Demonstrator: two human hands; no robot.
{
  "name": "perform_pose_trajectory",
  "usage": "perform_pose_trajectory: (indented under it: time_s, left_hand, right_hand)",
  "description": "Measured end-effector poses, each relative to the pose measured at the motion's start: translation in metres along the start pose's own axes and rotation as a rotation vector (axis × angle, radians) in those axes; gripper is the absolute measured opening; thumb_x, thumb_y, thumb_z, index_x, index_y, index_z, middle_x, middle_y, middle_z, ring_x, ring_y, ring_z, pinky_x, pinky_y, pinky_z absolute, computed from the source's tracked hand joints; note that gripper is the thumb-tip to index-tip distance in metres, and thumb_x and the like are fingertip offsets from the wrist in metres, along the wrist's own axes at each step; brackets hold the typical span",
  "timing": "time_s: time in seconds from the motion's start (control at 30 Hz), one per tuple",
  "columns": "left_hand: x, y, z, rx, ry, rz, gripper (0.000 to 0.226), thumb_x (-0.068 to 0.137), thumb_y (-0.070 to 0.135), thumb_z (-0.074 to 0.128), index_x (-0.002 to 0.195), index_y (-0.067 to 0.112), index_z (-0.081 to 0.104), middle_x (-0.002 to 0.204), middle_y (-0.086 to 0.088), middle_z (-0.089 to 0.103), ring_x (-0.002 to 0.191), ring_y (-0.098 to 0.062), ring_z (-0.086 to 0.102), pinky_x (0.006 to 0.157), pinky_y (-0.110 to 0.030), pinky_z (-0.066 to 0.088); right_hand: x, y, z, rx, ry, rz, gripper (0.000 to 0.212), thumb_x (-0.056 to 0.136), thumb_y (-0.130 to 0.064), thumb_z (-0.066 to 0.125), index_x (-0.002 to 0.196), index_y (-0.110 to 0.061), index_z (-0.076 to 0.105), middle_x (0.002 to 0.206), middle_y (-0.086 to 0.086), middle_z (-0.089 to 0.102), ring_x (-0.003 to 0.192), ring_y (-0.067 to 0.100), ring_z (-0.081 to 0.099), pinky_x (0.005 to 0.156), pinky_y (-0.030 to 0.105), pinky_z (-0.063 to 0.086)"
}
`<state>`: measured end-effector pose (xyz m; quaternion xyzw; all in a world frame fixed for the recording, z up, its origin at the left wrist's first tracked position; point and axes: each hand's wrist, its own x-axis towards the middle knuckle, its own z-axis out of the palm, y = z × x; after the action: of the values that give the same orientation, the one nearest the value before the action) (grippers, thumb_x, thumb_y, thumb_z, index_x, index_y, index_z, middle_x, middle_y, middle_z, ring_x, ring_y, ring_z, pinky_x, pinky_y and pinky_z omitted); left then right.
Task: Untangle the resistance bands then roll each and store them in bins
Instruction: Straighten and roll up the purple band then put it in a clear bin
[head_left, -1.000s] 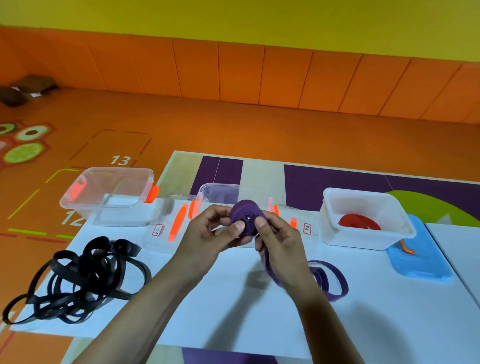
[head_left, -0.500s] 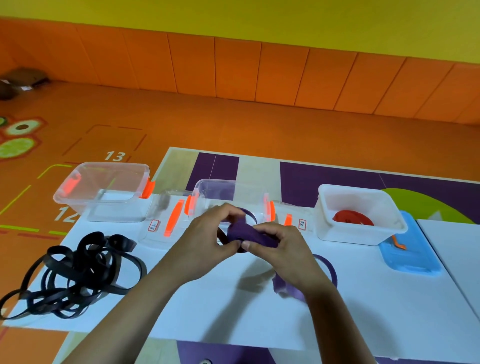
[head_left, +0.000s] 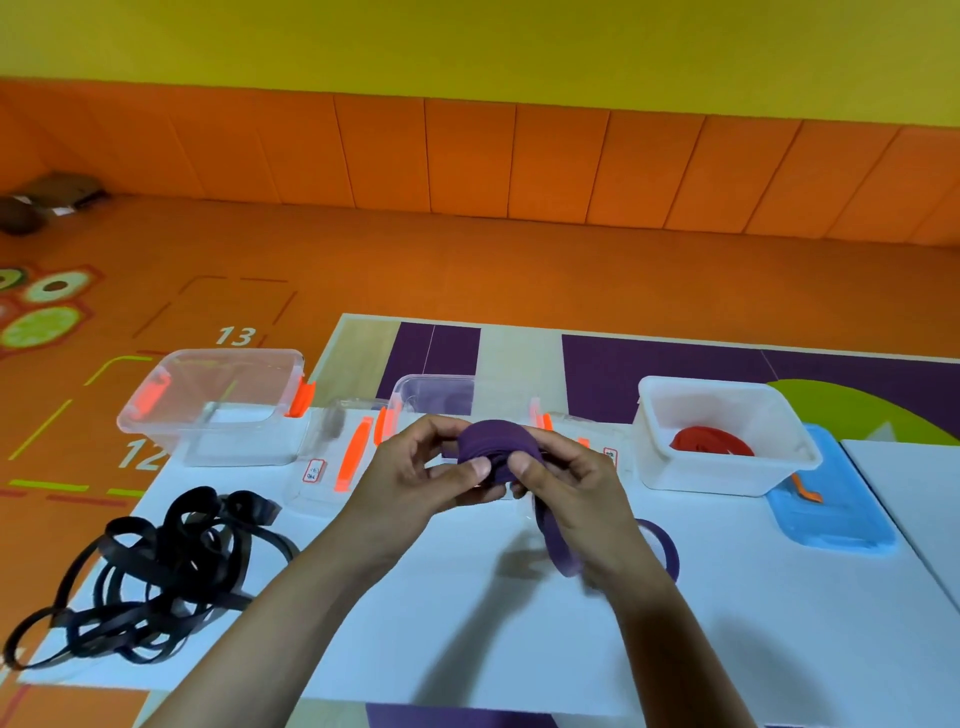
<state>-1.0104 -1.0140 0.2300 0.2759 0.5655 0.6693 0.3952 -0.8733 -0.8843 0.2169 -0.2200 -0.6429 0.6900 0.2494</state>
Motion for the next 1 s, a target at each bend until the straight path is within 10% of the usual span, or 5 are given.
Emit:
perform_pose_trajectory:
  time_s: [0.6, 0.83, 1.0]
  left_hand:
    - [0.0, 0.0, 0.007, -0.217, -0.01, -0.135, 0.033, 0.079, 0.005, 0.073, 0.111, 0.0, 0.067, 0.116, -0.027, 0.068, 0.094, -0.039, 0.073, 0.08, -0.036, 0.061]
    - [-0.003, 0.02, 0.003, -0.092, -0.019, -0.036, 0.032, 0.08, 0.002, 0.078, 0.11, -0.001, 0.066, 0.118, -0.023, 0.067, 0.097, -0.041, 0.072, 0.085, -0.04, 0.061]
    - [-0.007, 0.032, 0.003, -0.024, 0.036, 0.032, 0.033, 0.079, 0.005, 0.073, 0.11, 0.0, 0.067, 0.109, -0.016, 0.072, 0.09, -0.037, 0.073, 0.081, -0.038, 0.061]
  right_hand:
    - [-0.001, -0.006, -0.025, -0.095, -0.081, 0.044, 0.025, 0.089, -0.036, 0.07, 0.105, -0.019, 0.079, 0.064, -0.001, 0.054, 0.062, 0.014, 0.048, 0.063, 0.021, 0.042]
    - [-0.001, -0.02, -0.02, -0.093, -0.173, -0.044, 0.042, 0.095, -0.018, 0.069, 0.136, -0.025, 0.064, 0.131, -0.009, 0.069, 0.124, 0.006, 0.061, 0.103, 0.022, 0.045]
    - [0.001, -0.022, -0.012, -0.079, -0.084, -0.109, 0.035, 0.093, -0.005, 0.069, 0.123, -0.023, 0.07, 0.116, -0.008, 0.076, 0.112, 0.011, 0.07, 0.095, 0.021, 0.05]
